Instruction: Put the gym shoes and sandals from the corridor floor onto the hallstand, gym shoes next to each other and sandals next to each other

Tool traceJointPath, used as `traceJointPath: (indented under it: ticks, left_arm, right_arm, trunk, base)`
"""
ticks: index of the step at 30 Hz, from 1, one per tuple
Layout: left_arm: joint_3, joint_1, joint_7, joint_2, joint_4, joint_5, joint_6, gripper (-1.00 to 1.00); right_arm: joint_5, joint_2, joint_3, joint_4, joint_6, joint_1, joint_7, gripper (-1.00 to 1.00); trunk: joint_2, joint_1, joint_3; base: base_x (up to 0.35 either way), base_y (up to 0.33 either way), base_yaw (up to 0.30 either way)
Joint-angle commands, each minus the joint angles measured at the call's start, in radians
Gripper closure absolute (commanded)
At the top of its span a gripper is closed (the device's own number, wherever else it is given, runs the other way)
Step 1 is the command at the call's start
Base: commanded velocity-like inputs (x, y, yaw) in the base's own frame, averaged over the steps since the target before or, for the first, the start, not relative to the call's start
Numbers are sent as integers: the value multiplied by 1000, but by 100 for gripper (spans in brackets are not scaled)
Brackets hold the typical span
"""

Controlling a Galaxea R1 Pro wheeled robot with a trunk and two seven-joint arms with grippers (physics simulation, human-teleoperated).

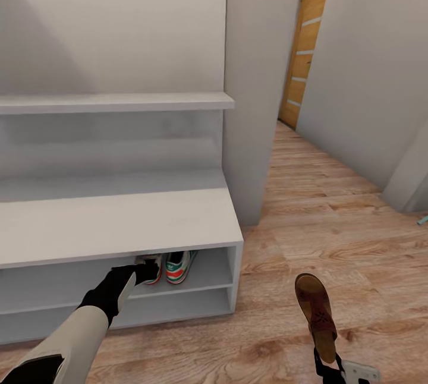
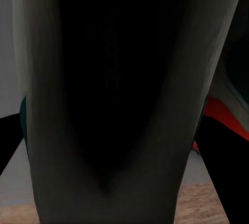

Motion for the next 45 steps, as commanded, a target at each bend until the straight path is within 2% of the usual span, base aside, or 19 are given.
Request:
traceJointPath:
  ticks: [1,13,14,27,45]
  left_arm:
    - [7,0,-8,-1,-2,-8,5,100]
    - [7,-1,-9,0,-1,-8,6,100]
    - [7,-1,-9,0,-1,-8,6,-100]
    - [4,1,-8,2,-1,-8,5,-100]
    - [3,1,-8,7,-1,-4,5,-100]
  right_arm:
    - [5,1,-8,1,-2,-1,8,100]
    - [5,1,-8,1,-2,-1,8,100]
    - [5,1,-8,0,-2,-1,8,100]
    - [5,1,-8,0,-2,-1,8,100]
    - [5,1,-8,0,-2,-1,8,100]
  trunk:
    - [0,0,-1]
    - [0,0,-1]
    - [0,0,-1]
    - [0,0,-1]
    - [0,0,-1]
  base:
    - [7,-3,0]
    - [1,0,0]
    - [0,0,0]
    - [-31,5,0]
    - [-299,113,0]
